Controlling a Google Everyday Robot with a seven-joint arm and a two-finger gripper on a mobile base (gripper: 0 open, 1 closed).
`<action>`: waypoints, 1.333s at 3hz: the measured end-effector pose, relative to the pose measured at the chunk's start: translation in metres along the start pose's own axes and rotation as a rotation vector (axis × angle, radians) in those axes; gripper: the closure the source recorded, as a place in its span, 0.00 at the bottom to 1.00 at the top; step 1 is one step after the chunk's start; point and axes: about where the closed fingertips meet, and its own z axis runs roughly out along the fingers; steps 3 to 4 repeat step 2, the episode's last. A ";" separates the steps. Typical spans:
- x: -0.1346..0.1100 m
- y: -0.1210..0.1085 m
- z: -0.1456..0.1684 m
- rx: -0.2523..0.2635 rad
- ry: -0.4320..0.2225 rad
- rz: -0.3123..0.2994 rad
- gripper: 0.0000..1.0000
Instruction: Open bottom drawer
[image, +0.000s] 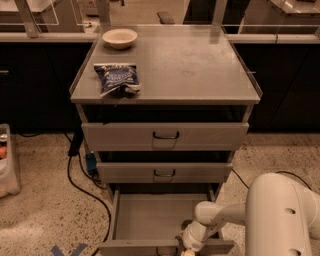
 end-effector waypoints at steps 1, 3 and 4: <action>0.003 -0.003 -0.022 0.035 0.007 0.001 0.00; 0.012 -0.002 -0.058 0.126 0.016 0.018 0.00; 0.012 -0.002 -0.058 0.126 0.016 0.018 0.00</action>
Offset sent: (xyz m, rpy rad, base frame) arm 0.0132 -0.0823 0.1029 -0.1174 -0.2554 -0.1444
